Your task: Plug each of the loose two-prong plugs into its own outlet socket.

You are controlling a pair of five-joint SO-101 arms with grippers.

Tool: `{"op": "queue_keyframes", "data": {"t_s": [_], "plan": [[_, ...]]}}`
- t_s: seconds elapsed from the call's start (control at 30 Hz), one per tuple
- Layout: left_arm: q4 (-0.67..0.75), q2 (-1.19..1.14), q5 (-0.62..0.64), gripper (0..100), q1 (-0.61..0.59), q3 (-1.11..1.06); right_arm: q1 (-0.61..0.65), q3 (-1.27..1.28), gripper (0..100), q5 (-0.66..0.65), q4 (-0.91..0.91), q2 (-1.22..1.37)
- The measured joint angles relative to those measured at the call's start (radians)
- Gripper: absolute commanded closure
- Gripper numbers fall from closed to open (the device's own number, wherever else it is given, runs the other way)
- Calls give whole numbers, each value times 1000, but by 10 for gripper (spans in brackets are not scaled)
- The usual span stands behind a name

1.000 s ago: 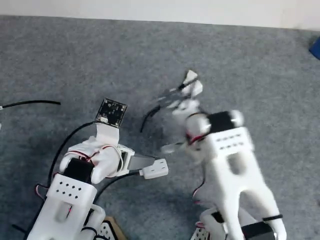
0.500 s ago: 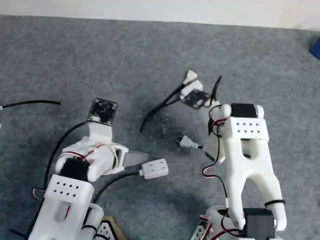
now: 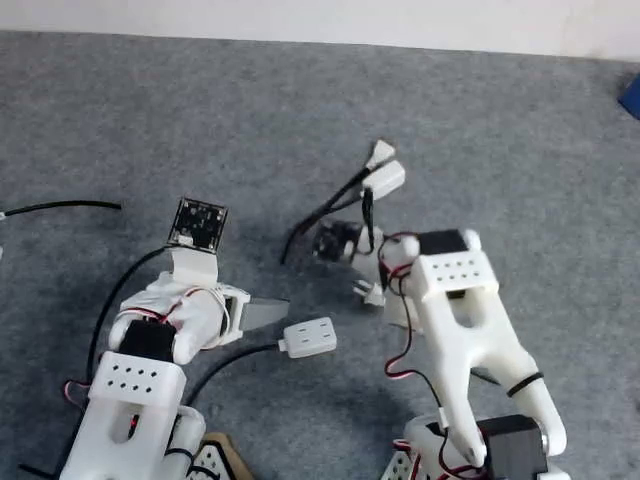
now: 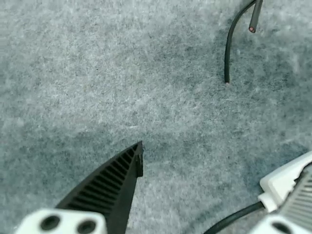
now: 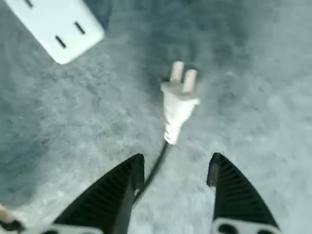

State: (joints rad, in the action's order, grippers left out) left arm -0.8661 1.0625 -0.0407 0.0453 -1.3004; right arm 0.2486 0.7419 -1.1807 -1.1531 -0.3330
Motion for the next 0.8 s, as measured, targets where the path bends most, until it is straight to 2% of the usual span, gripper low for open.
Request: {"op": "queue_keyframes", "data": {"t_s": [0.37,0.53,0.6,0.7,0.8], "plan": [[0,0,0,536,0,-8,0,204,782,-34,348,40],[0,0,0,536,0,-8,0,204,788,86,457,152],[0,0,0,536,0,-8,-2,203,834,110,466,195],[0,0,0,536,0,-8,-5,192,981,152,477,244],[0,0,0,536,0,-11,-6,169,976,183,480,253]]}}
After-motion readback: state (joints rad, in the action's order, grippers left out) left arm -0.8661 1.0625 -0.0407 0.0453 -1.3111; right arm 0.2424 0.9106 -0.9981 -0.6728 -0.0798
